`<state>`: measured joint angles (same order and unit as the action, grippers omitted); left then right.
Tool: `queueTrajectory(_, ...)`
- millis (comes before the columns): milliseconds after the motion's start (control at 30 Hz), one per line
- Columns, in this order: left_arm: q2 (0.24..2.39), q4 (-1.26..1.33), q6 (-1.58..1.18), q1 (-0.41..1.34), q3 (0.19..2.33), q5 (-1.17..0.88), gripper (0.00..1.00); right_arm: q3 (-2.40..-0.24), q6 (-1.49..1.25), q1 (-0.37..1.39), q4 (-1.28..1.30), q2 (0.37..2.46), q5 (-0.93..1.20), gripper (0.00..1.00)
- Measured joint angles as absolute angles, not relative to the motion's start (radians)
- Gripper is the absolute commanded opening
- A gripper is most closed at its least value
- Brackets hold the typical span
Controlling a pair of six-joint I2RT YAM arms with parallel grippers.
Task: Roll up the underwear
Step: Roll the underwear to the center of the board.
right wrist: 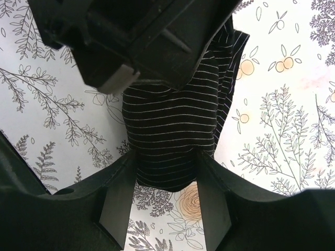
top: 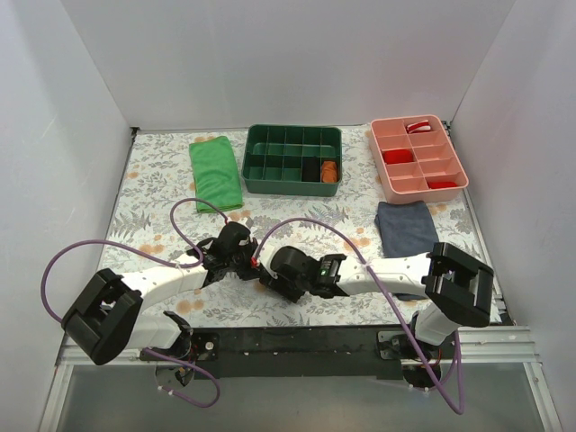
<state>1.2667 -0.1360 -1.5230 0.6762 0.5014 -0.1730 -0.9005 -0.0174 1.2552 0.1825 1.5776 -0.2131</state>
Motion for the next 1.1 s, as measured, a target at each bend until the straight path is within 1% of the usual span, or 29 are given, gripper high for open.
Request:
queueTrajectory(367, 1.270, -0.134, -1.523, 0.676, 0.501, -0.175, 0.00, -0.900, -0.016, 1.304, 0.155, 1.625, -0.298, 0.55)
queueTrajectory(433, 1.271, -0.134, -1.523, 0.676, 0.501, -0.175, 0.00, -0.900, -0.019, 1.312, 0.150, 1.634, -0.317, 0.54)
queueTrajectory(500, 1.273, -0.134, -1.523, 0.676, 0.502, -0.175, 0.00, -0.900, -0.023, 1.319, 0.144, 1.642, -0.334, 0.51)
queueTrajectory(533, 1.274, -0.134, -1.523, 0.676, 0.503, -0.175, 0.00, -0.900, -0.025, 1.322, 0.141, 1.645, -0.340, 0.41)
queueTrajectory(633, 1.277, -0.134, -1.523, 0.676, 0.505, -0.175, 0.00, -0.900, -0.041, 1.327, 0.131, 1.654, -0.350, 0.23)
queueTrajectory(733, 1.277, -0.134, -1.523, 0.676, 0.505, -0.173, 0.00, -0.900, -0.056, 1.329, 0.126, 1.656, -0.356, 0.16)
queueTrajectory(933, 1.275, -0.135, -1.524, 0.676, 0.505, -0.167, 0.01, -0.900, -0.075, 1.318, 0.123, 1.650, -0.325, 0.14)
queueTrajectory(1000, 1.274, -0.139, -1.525, 0.676, 0.506, -0.163, 0.05, -0.900, -0.083, 1.303, 0.123, 1.645, -0.290, 0.14)
queueTrajectory(1100, 1.271, -0.160, -1.525, 0.676, 0.516, -0.150, 0.09, -0.897, -0.103, 1.274, 0.112, 1.638, -0.225, 0.14)
